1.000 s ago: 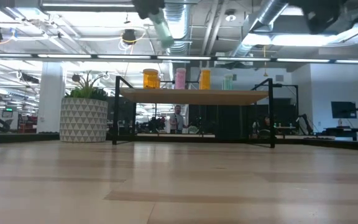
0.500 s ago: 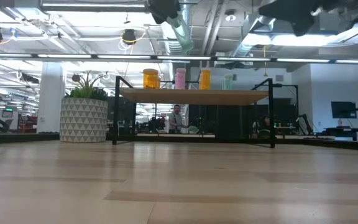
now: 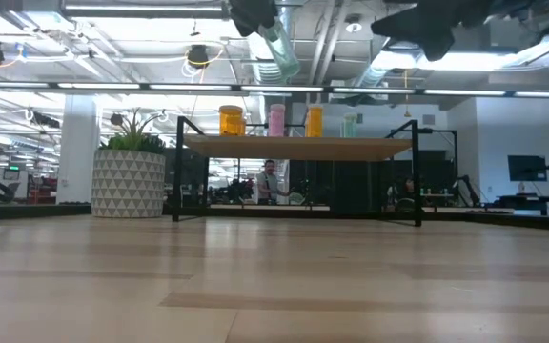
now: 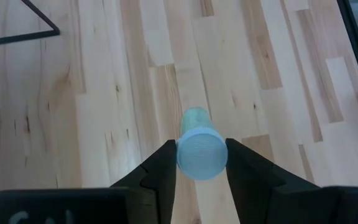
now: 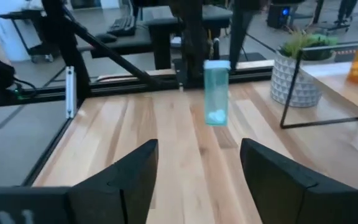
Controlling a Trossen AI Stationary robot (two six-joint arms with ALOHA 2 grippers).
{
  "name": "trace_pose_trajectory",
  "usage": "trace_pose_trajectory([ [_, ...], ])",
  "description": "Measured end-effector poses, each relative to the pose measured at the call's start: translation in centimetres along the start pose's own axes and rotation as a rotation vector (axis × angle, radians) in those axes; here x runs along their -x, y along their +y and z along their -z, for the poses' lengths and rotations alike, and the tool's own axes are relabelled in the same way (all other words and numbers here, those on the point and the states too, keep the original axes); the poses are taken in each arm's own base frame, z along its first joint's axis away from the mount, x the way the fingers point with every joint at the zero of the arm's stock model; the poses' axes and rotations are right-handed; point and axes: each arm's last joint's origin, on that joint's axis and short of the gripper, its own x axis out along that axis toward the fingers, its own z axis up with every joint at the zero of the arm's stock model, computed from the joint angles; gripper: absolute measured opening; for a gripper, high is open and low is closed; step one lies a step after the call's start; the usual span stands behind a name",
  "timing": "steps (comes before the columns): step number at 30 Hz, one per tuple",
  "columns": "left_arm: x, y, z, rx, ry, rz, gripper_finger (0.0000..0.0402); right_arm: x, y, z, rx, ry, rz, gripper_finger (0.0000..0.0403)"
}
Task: Pick and place medicine bottles onto shelf by color
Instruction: Put the blue pill bottle aligned with the other blue pill bottle on the shelf
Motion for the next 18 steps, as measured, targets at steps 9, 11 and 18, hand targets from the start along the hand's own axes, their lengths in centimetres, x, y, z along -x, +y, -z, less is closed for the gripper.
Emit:
trace_pose_trajectory([
  [9,0.0,0.0,-0.1,-0.016,-0.014,-0.004,0.0107,-0.7,-0.7,-0.2,-0.016,-0.024,0.008,0.0271],
  [11,0.0,0.0,-0.2,-0.016,-0.02,-0.004,0.0107,-0.8,-0.9,-0.4,-0.022,-0.035,0.005,0.0271],
  [18,0.0,0.0,-0.2,-0.006,-0.017,-0.003,0.0107,-2.7,-0.9,-0.5,-0.01,-0.004,0.005,0.0272],
])
